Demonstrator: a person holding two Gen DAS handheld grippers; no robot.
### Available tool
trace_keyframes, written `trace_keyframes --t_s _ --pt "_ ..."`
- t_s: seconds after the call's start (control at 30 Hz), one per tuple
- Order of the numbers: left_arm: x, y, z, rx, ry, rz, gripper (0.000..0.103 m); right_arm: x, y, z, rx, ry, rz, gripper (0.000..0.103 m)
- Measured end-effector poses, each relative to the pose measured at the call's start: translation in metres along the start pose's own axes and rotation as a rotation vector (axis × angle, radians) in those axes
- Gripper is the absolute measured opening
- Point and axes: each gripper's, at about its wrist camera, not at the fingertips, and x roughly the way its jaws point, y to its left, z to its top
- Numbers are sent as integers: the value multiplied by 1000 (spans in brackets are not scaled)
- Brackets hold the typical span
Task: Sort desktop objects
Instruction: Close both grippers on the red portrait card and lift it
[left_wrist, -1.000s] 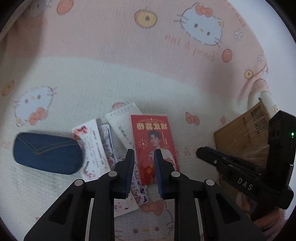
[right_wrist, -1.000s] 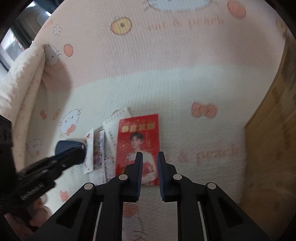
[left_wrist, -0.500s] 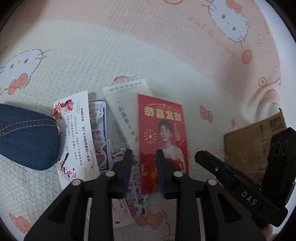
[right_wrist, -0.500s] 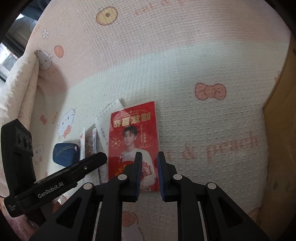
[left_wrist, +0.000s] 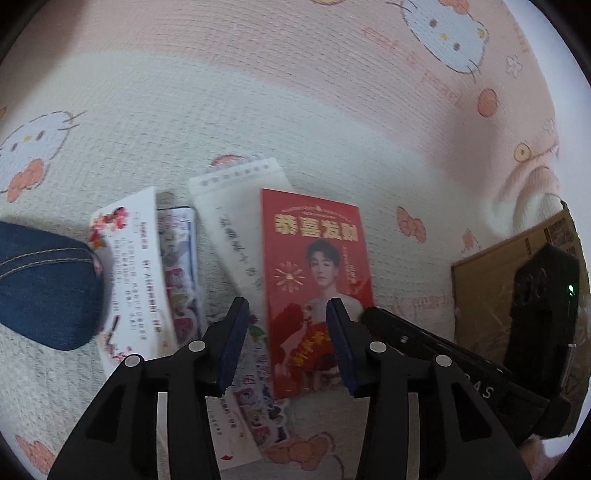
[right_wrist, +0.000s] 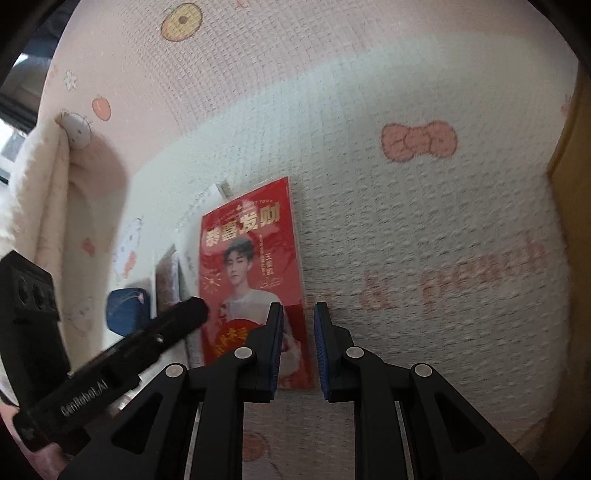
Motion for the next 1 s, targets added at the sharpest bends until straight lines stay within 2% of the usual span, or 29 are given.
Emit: trace_keyframes --t_s 0.17,0.3,0.47,0.57,0.63,0.7,0.73,0.8,1.0 --pt "2 -7 3 48 -26 15 47 4 4 0 -16 -18 -3 13" --pt "4 -7 16 33 -34 44 47 4 6 1 -35 -20 -11 13" --pt "12 -8 24 52 15 -2 47 8 12 2 -80 -23 -29 13" --pt "11 -8 22 22 12 -1 47 9 13 4 -104 -36 -34 13" --pt "10 -8 19 12 1 17 40 9 14 4 -106 -38 -32 14" --pt "9 -9 17 30 -1 59 26 9 13 5 -101 -37 -24 14" --pt "8 -9 17 36 -2 71 23 9 11 5 -94 -38 -16 15" --pt "6 -6 16 18 0 58 13 7 10 5 -77 -39 -3 16" --pt "-13 6 14 -98 -26 -44 11 -17 17 2 -91 -100 6 16"
